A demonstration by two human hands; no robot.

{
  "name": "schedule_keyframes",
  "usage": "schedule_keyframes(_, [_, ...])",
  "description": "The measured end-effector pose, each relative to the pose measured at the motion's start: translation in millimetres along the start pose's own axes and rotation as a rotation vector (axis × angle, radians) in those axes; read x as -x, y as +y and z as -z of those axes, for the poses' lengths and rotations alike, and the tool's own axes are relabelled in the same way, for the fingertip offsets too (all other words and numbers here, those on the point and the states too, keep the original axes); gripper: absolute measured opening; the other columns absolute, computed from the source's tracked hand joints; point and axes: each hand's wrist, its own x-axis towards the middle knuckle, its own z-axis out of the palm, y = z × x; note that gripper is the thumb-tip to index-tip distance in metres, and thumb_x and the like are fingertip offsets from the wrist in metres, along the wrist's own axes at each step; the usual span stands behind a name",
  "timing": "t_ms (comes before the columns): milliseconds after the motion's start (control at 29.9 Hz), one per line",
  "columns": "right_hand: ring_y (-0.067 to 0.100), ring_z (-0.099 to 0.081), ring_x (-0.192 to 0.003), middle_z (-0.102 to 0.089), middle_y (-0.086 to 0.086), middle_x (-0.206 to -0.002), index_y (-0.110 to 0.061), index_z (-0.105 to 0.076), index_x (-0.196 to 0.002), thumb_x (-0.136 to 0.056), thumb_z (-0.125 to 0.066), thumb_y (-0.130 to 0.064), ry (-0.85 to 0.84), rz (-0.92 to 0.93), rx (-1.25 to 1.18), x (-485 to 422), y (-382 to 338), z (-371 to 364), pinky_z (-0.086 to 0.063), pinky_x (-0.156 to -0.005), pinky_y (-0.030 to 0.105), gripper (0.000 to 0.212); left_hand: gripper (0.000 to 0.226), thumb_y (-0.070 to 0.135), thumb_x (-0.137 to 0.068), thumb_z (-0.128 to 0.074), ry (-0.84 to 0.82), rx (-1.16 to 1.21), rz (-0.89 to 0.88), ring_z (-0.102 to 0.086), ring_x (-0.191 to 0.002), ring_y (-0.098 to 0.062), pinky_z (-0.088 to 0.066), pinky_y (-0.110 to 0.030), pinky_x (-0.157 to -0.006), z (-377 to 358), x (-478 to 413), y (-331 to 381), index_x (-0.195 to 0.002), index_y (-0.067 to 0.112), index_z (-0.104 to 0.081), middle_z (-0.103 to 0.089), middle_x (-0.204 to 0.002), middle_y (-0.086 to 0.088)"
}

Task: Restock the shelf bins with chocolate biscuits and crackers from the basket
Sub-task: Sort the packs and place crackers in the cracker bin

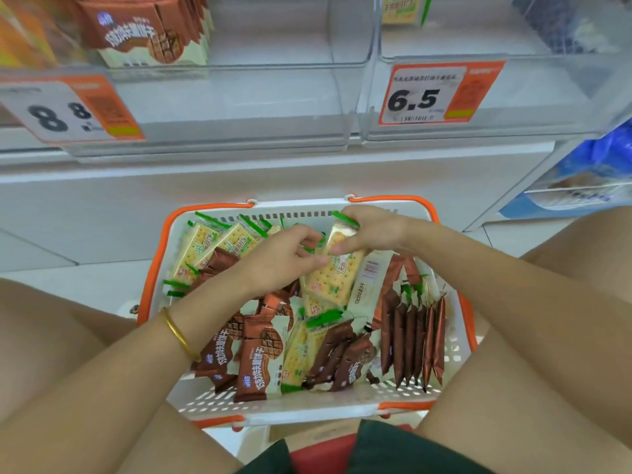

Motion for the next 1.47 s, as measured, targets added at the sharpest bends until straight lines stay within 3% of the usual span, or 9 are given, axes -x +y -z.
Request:
schedule_keyframes(134, [0.022,-0.066,-0.087,-0.065,0.006,-0.094,-0.01,-0.053,-0.105,-0.088,-0.066,-0.017,-0.038,0.075,-0.299,24.1,-16.1,8.3,-0.056,-0.078,0.036,0.022,0.034,0.022,-0.087,-0.067,-0.029,0.217,0.023,-0.063,-0.103,-0.015,-0.052,-0.033,-0.09,10.2,5.6,8.8,-0.117,0.016,-0.055,-0.064,-0.115,0.001])
schedule_keyframes(401, [0.015,-0.066,-0.075,-0.069,-0.001,-0.082,-0.012,-0.055,-0.095,-0.073,-0.073,-0.007,0.059,0.231,-0.24,109.2,-75.8,55.2,-0.053,-0.056,0.022,0.029,0.036,0.026,-0.075,-0.072,-0.054,0.299,-0.113,-0.068,-0.09,-0.007,-0.054,-0.024,-0.08,68.3,33.7,75.2,-0.109,0.025,-0.061,-0.071,-0.102,0.005])
schedule_keyframes(568, [0.013,-0.062,-0.062,-0.07,0.004,-0.077,-0.009,-0.059,-0.091,-0.063,-0.068,-0.017,0.268,0.39,-0.356,161.1,-117.7,120.3,-0.05,-0.046,0.018,0.03,0.015,0.027,-0.09,-0.06,0.269,0.244,-0.334,-0.064,-0.079,-0.002,-0.053,-0.027,-0.07,118.0,33.7,149.5,-0.105,0.024,-0.062,-0.07,-0.084,0.011])
schedule_keyframes(735, [0.004,-0.063,-0.06,-0.069,-0.005,-0.075,-0.019,-0.06,-0.087,-0.085,-0.066,-0.009,0.605,0.289,-0.456,123.5,-117.2,192.7,-0.05,-0.047,0.018,0.012,0.032,0.032,-0.094,-0.052,0.671,-0.288,-0.383,-0.05,-0.113,-0.014,-0.034,-0.024,-0.094,141.8,-5.4,183.3,-0.124,0.02,-0.056,-0.053,-0.123,0.001])
schedule_keyframes(836, [0.01,-0.063,-0.069,-0.067,0.0,-0.087,-0.018,-0.058,-0.096,-0.084,-0.068,-0.007,0.682,0.142,-0.45,73.9,-111.0,222.3,-0.052,-0.045,0.02,0.02,0.045,0.033,-0.095,-0.049,0.641,-0.364,-0.359,-0.039,-0.13,-0.019,-0.028,-0.028,-0.106,146.4,-33.9,188.2,-0.136,0.015,-0.045,-0.042,-0.14,-0.005])
schedule_keyframes(936, [0.015,-0.064,-0.075,-0.067,0.009,-0.107,-0.011,-0.048,-0.125,-0.081,-0.071,-0.003,0.702,0.029,-0.355,21.4,-115.6,234.6,-0.057,-0.056,0.03,0.05,0.056,0.039,-0.095,-0.049,0.586,-0.431,-0.309,-0.027,-0.138,-0.022,-0.022,-0.03,-0.11,149.7,-58.5,191.7,-0.142,0.012,-0.036,-0.033,-0.148,-0.007])
schedule_keyframes(1069, [0.03,-0.062,-0.102,-0.058,0.014,-0.121,-0.01,-0.046,-0.112,-0.078,-0.075,-0.004,0.783,0.057,-0.276,-31.7,-121.1,237.4,-0.056,-0.08,0.045,0.045,0.071,0.039,-0.091,-0.054,0.452,-0.477,-0.212,-0.009,-0.146,-0.022,-0.012,-0.031,-0.115,154.1,-80.2,188.7,-0.149,0.014,-0.021,-0.01,-0.159,-0.007])
schedule_keyframes(1270, [0.027,-0.053,-0.095,-0.054,0.012,-0.11,-0.013,-0.042,-0.105,-0.08,-0.074,-0.023,0.885,-0.019,0.201,-76.4,-107.7,246.1,-0.045,-0.078,0.035,0.042,0.067,0.027,-0.087,-0.056,0.446,-0.459,-0.233,-0.01,-0.145,-0.021,-0.017,-0.032,-0.113,153.9,-86.4,184.7,-0.146,0.013,-0.026,-0.009,-0.159,-0.004])
schedule_keyframes(1470, [0.031,-0.045,-0.126,-0.034,0.014,-0.14,-0.003,-0.022,-0.139,-0.076,-0.08,-0.021,1.001,-0.1,0.115,-92.2,-117.5,252.0,-0.039,-0.1,0.035,0.087,0.076,0.03,-0.087,-0.054,0.443,-0.418,-0.246,-0.004,-0.146,-0.013,-0.013,-0.03,-0.115,153.8,-88.5,180.3,-0.151,0.018,-0.014,-0.003,-0.16,0.003])
